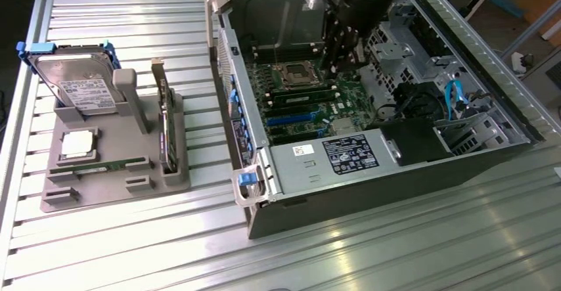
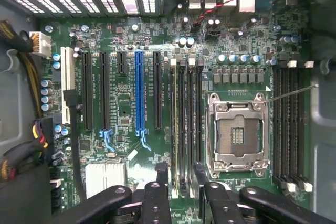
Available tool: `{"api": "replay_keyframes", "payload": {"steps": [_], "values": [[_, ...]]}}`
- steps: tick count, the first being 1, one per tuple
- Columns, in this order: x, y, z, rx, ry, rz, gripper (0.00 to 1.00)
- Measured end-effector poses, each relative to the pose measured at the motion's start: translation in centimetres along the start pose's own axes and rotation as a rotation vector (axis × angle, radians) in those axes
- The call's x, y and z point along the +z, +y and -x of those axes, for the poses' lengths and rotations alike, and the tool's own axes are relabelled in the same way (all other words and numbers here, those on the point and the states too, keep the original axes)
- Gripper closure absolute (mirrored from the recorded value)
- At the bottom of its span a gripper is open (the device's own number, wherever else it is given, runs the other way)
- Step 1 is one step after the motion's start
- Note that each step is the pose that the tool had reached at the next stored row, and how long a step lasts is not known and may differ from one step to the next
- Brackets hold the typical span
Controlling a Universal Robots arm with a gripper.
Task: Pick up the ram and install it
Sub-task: 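Insert the ram into the slot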
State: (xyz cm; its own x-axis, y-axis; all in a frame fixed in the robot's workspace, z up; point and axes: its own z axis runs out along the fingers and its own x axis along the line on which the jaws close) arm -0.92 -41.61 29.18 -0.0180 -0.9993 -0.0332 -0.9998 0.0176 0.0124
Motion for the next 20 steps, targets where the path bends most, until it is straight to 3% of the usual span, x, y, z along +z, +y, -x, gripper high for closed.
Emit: {"api": "replay_keyframes", "payload": {"steps": [20], "values": [[-4.73,0.06,0.2,0.0,0.0,0.0001,0.68]]}}
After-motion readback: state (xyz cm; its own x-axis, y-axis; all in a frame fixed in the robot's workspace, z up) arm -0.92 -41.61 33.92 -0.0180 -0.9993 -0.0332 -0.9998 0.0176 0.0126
